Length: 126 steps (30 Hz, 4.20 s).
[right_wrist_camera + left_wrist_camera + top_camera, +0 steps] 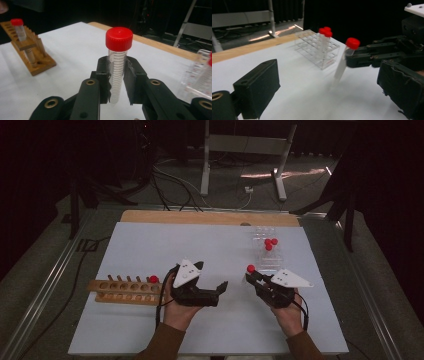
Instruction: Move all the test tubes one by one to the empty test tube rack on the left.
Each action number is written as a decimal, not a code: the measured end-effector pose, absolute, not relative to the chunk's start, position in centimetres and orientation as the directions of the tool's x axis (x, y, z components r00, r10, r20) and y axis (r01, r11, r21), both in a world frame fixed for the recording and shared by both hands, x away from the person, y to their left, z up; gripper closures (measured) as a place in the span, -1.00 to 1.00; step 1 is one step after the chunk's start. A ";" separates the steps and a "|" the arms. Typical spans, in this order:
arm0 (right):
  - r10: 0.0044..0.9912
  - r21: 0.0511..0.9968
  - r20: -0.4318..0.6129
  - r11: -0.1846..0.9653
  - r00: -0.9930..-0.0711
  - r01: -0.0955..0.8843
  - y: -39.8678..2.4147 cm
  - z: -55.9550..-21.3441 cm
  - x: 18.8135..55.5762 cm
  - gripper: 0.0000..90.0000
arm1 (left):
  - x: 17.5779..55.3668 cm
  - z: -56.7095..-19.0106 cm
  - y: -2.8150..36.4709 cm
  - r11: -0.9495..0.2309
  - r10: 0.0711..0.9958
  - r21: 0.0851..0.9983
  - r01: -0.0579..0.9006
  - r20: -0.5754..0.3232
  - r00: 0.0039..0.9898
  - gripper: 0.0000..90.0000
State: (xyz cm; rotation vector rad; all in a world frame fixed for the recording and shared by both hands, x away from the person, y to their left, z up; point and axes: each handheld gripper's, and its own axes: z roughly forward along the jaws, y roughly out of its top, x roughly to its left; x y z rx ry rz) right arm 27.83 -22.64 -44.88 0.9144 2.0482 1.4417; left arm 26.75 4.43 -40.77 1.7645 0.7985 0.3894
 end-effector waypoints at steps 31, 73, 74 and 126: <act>0.664 0.931 0.014 0.263 -0.748 0.251 -20.8 -45.5 27.5 0.27 | 28.9 -42.1 -0.8 -0.223 0.640 0.903 0.368 -0.149 0.753 0.57; 0.756 0.930 0.134 0.127 -0.641 0.344 -26.1 -44.1 29.5 -1.00 | 25.1 -38.9 13.5 -0.122 0.750 0.914 0.386 -0.170 0.639 0.57; 0.757 0.931 0.134 0.125 -0.640 0.343 -26.1 -44.1 29.5 -1.00 | 25.1 -38.7 13.8 -0.121 0.751 0.915 0.385 -0.169 0.638 0.57; 0.751 0.926 0.132 0.139 -0.647 0.350 -25.8 -44.5 29.5 -1.00 | 26.2 -42.8 22.8 -0.142 0.862 0.857 0.496 -0.139 0.487 0.57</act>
